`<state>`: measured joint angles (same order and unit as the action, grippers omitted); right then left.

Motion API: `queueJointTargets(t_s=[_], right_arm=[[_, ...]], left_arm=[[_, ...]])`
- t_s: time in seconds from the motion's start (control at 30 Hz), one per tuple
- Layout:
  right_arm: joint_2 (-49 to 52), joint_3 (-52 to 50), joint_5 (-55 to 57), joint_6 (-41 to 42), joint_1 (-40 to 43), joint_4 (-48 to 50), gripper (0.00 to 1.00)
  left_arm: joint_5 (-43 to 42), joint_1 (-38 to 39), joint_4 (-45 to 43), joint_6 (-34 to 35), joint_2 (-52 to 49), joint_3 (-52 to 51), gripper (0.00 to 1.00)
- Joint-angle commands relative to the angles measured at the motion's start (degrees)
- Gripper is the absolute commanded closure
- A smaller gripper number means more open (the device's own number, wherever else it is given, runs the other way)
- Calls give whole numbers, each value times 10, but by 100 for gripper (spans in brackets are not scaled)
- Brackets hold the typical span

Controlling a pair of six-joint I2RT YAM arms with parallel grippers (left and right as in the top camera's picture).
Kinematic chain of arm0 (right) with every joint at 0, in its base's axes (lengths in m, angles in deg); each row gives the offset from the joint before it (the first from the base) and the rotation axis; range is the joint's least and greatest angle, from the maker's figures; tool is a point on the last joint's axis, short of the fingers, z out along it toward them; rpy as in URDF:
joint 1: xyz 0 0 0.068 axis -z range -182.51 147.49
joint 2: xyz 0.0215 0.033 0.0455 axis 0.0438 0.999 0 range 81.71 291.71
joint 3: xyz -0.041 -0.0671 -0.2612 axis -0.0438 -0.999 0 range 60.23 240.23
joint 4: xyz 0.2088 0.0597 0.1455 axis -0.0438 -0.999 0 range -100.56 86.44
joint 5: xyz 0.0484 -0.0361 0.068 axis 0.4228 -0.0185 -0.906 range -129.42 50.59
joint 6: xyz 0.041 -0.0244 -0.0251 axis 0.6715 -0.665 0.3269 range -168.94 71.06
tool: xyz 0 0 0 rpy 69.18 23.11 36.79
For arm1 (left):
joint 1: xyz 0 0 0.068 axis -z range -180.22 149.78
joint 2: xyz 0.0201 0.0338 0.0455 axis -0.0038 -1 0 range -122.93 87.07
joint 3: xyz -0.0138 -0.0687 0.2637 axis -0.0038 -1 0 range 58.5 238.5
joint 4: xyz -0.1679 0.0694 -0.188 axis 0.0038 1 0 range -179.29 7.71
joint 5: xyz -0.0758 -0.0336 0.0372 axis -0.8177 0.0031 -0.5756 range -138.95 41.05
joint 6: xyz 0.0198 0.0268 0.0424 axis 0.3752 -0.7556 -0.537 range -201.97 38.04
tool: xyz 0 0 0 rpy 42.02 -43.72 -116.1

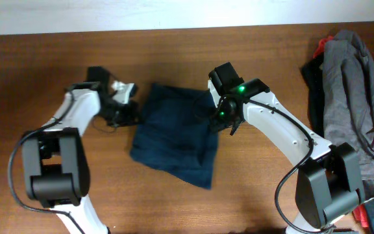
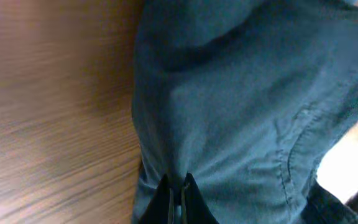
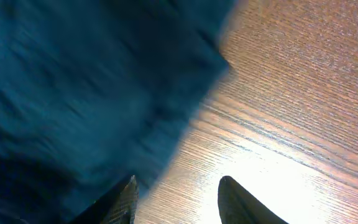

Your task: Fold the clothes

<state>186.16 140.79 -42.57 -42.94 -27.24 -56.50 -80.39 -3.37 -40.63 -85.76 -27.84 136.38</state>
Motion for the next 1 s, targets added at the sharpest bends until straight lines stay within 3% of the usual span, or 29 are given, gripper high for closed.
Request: queueJointTargets(t_s=[0.0, 0.23, 0.53, 0.63, 0.73, 0.97], right_arm=[[-19, 0, -7, 5, -2, -2, 53], [-19, 0, -7, 5, -3, 3, 52], [-19, 0, -7, 5, -3, 9, 49], [-19, 0, -7, 5, -3, 9, 49], [-19, 0, -8, 5, -3, 9, 49], [-19, 0, -9, 5, -3, 9, 48]], left_arm=[[63, -77, 20, 10, -8, 3, 99], [69, -246, 33, 50, -8, 3, 99], [71, -419, -35, 115, -8, 3, 99], [72, -460, -28, 182, -8, 2, 99], [74, -484, -12, 206, -8, 1, 99], [102, -495, 9, 306, -8, -1, 99]])
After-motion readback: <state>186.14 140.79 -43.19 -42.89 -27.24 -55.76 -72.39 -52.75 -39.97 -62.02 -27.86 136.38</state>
